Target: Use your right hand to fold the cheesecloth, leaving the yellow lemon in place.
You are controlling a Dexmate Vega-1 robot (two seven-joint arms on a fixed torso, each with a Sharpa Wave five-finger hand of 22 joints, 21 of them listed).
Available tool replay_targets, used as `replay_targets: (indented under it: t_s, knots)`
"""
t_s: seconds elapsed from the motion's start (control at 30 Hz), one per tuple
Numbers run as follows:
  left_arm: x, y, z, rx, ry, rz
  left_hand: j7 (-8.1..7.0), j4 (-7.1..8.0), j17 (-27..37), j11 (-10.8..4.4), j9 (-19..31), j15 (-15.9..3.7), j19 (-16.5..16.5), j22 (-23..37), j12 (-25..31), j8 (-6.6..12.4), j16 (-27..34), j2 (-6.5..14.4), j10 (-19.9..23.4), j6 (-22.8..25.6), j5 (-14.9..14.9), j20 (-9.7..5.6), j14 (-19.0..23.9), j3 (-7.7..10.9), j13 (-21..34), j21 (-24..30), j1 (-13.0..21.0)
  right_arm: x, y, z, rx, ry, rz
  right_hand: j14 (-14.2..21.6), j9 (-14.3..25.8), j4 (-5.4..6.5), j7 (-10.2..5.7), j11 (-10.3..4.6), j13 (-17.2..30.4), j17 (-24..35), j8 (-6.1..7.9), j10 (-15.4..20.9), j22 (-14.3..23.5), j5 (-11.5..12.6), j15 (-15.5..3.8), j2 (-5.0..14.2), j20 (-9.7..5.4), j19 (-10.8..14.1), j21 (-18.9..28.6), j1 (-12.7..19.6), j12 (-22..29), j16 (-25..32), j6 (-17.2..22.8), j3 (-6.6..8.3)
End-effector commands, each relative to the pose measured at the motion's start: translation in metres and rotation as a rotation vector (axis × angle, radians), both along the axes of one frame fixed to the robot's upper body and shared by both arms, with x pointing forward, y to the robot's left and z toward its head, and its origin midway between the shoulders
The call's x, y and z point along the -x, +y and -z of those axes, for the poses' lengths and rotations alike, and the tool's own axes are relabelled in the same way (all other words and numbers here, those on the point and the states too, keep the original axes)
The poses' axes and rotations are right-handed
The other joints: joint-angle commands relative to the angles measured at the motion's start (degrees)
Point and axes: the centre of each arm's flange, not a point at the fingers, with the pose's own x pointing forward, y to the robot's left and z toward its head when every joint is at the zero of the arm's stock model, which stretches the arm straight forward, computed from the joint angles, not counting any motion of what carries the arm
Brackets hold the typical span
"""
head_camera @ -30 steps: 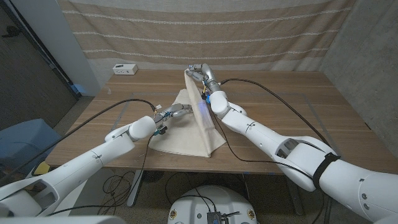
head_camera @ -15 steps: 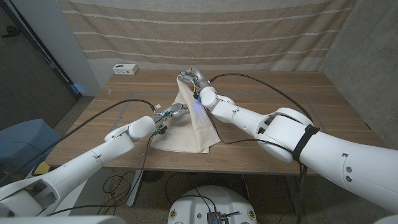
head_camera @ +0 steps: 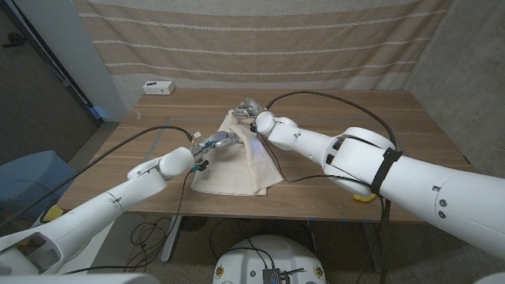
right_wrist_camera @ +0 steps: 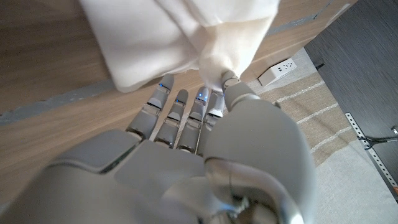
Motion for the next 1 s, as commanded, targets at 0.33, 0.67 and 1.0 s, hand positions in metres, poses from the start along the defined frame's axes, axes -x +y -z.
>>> replay_targets:
  t_s: [0.33,0.67,1.0]
  knots:
    - [0.109,0.027,-0.056,0.145,-0.468,-0.110,2.74,-2.09,0.6,1.06,0.3,-1.34,8.9,0.6,2.7,0.99,2.1,0.7,11.0,8.1,-0.1,-1.64,11.6,-1.64,0.7,3.2,-0.7,-0.007,-0.016,-0.005,-0.023,0.029,0.019,-1.4,0.1,0.65,-0.81,0.70,0.2,0.4,-2.30,-2.4,0.3,-0.1,-1.43,-0.05,0.40,-0.9,-0.3,-1.3,-0.3,-0.4,-3.8,0.02]
    - [0.098,0.038,-0.050,0.196,-0.482,-0.112,2.25,-1.80,0.7,0.64,0.4,-1.88,9.9,0.8,2.1,0.35,2.1,1.5,11.1,8.0,0.2,-1.57,14.3,-1.14,0.9,3.9,-1.1,-0.004,-0.020,-0.009,-0.159,0.110,-0.213,-5.0,0.2,4.37,-1.27,2.43,0.3,1.2,-4.66,-7.2,0.4,-0.1,0.16,0.86,0.33,-4.1,-1.3,-7.5,-0.6,-1.7,-7.0,-1.74]
    - [0.088,0.045,-0.049,0.239,-0.499,-0.121,1.61,-0.13,1.1,0.22,0.5,-1.58,9.1,0.9,0.7,-0.43,1.6,2.2,8.4,6.2,0.2,-1.12,13.8,-1.22,1.0,3.8,-2.1,0.020,-0.012,-0.016,-0.132,0.201,-0.585,-15.6,0.6,7.97,-6.93,-0.03,0.4,3.8,-6.47,-17.9,0.8,0.3,1.61,2.83,-0.48,-13.2,-2.5,-6.8,-0.5,-3.5,-13.8,5.98]
